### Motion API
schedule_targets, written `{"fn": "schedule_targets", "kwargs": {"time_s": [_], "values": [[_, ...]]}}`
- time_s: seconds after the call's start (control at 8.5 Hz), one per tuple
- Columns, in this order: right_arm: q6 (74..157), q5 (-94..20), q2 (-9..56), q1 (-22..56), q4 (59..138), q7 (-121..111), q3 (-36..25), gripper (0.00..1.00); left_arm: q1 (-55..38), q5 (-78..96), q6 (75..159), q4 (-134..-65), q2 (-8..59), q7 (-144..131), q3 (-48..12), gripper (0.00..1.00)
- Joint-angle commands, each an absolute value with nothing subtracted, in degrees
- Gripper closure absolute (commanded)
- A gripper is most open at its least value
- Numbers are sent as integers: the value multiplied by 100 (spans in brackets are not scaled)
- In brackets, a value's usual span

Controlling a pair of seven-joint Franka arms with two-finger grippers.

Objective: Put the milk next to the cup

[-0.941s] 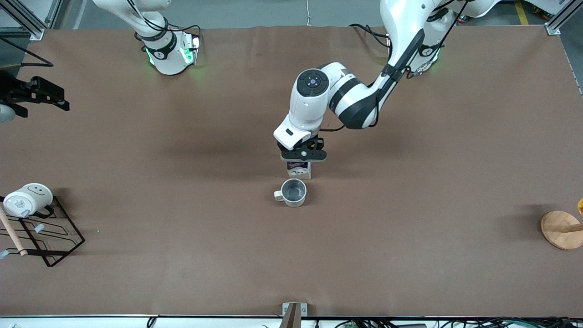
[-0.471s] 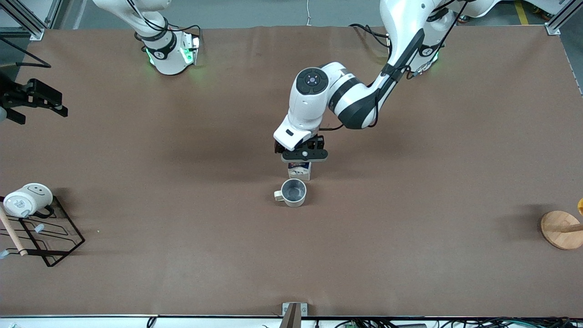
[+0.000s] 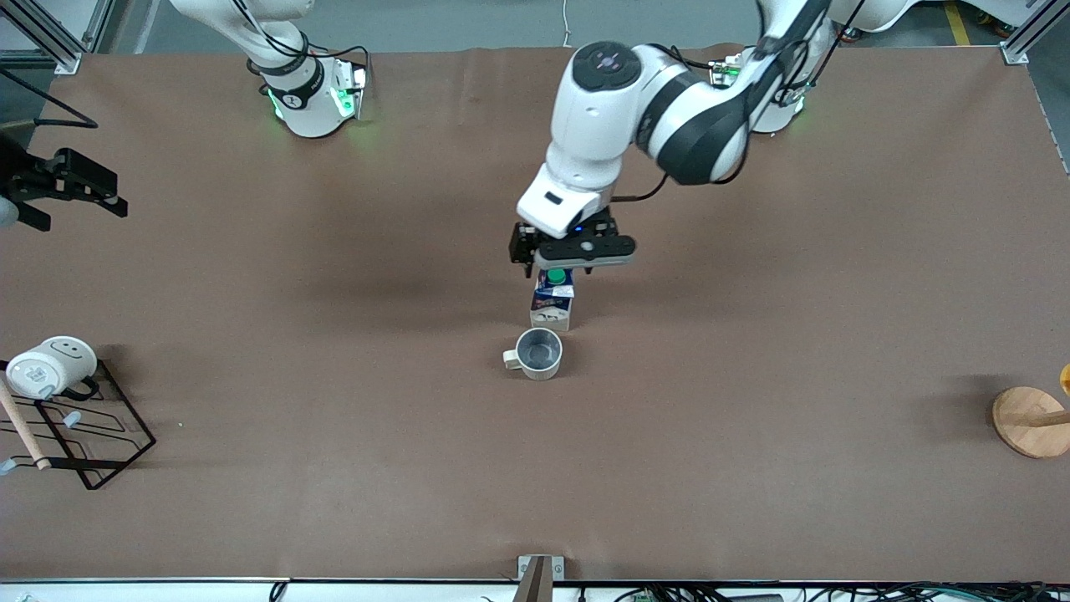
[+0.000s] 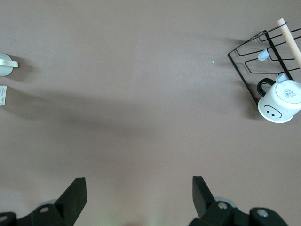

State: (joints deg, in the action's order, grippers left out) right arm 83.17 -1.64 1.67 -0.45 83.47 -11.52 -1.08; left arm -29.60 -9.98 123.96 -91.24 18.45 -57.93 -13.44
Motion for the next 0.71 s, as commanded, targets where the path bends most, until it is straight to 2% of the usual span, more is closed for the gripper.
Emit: {"fn": "schedule_targets", "kwargs": {"time_s": [0.0, 0.35, 0.59], "values": [[8385, -184, 9, -53, 8499, -1187, -97, 1, -2184, -1116, 12103, -9026, 1644, -5793, -1345, 0], [8402, -185, 17, -26, 8499, -1169, -97, 1, -962, -1125, 11988, -9044, 1363, -5417, -1371, 0], [8402, -193, 18, -26, 8490, -1134, -88, 1, -83, -1099, 11701, -9044, 1214, -4417, -1676, 0]]}}
